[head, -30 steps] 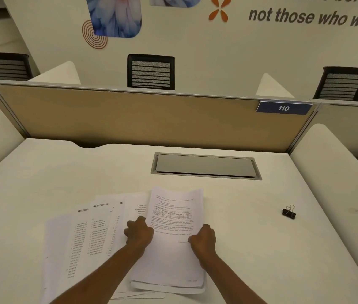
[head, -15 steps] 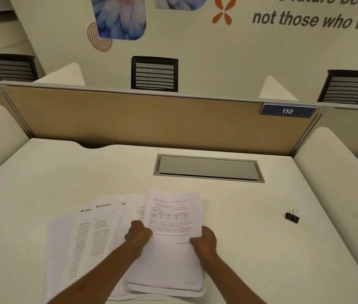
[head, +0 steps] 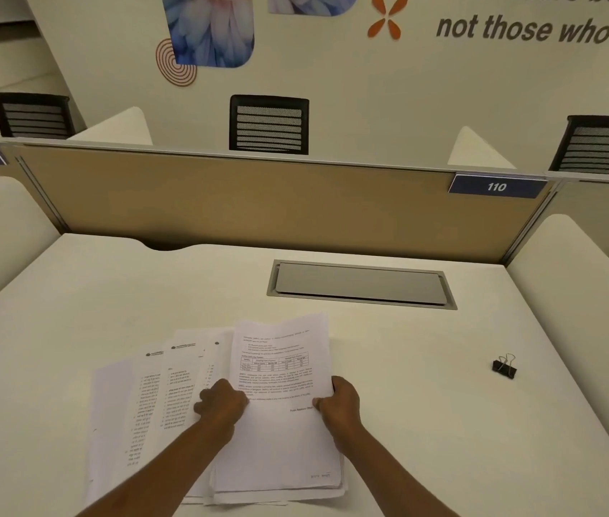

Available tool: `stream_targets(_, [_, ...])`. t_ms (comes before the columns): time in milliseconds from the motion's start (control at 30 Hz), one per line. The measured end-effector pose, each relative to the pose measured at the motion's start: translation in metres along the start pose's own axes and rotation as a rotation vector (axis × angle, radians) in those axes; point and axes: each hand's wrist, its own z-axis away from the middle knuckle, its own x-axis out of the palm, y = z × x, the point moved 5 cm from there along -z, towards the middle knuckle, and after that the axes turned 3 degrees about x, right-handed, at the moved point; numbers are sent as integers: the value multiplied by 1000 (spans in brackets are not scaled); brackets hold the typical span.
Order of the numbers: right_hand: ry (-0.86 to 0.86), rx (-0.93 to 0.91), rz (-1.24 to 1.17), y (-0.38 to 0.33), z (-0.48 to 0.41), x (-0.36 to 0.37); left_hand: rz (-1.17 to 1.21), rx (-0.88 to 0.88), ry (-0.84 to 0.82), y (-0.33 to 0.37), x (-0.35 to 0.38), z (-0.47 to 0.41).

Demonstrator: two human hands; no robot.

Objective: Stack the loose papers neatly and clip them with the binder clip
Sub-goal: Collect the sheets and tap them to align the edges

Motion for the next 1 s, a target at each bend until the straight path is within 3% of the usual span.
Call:
stream_targets(67, [54,13,142,-1,-3,8,-201,10,37,4,-5,6])
stream_targets(200, [128,107,458,-10,0,15,-244,-12,26,11,-3,9])
stream_targets(633, [98,99,244,-5,-2,19,-222,25,65,3,-16,-4])
stream_targets(1000, [62,135,142,-9,0,16,170,-47,26,-3,-23,-17])
